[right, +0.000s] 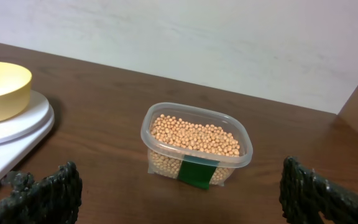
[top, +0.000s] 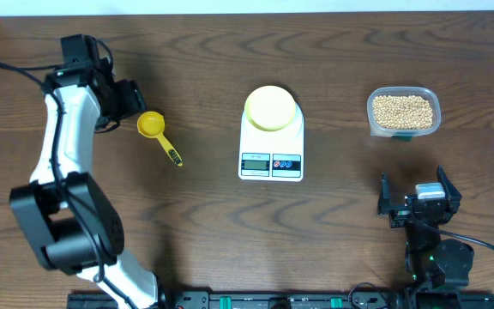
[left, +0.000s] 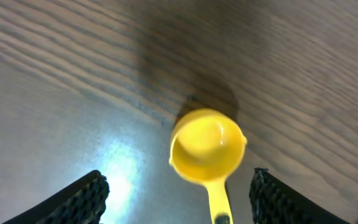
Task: Scoop item into bowl and weigh 50g on scale
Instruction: 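Raise the left arm and move the left gripper over the yellow scoop, then lower the left gripper and grasp the yellow scoop's cup rim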
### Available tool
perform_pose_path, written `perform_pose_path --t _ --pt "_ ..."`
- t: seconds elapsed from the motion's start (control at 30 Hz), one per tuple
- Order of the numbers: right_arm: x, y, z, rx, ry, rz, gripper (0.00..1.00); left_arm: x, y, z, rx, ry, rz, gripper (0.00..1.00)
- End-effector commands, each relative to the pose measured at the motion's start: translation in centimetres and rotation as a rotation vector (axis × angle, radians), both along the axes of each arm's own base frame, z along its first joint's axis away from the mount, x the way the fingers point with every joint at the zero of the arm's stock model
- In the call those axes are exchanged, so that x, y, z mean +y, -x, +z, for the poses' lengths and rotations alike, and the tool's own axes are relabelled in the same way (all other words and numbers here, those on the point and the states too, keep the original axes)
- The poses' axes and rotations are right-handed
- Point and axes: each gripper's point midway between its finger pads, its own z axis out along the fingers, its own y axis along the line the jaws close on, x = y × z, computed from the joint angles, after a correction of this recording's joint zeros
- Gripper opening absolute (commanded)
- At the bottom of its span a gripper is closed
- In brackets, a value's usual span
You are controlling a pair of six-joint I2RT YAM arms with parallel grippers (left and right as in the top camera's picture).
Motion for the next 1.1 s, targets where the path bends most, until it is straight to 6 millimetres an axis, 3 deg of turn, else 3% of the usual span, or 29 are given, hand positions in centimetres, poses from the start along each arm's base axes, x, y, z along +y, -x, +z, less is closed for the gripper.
perform_pose_path --t 0.0,0.3,1.07 --pt "0.0 0.0 -0.1 0.001 -0.014 -0.001 0.99 0.2 -0.4 -1.7 0.022 0.009 0.023 0.72" --pt "0.0 0.0 -0.1 0.001 -0.014 -0.001 0.99 0.5 -1.3 -3.9 0.030 0.015 0.037 0.71" --pt "0.0 0.0 -0.1 0.001 -0.014 -0.001 0.99 0.2 -0.4 -4.4 0.073 0.025 0.039 0.71"
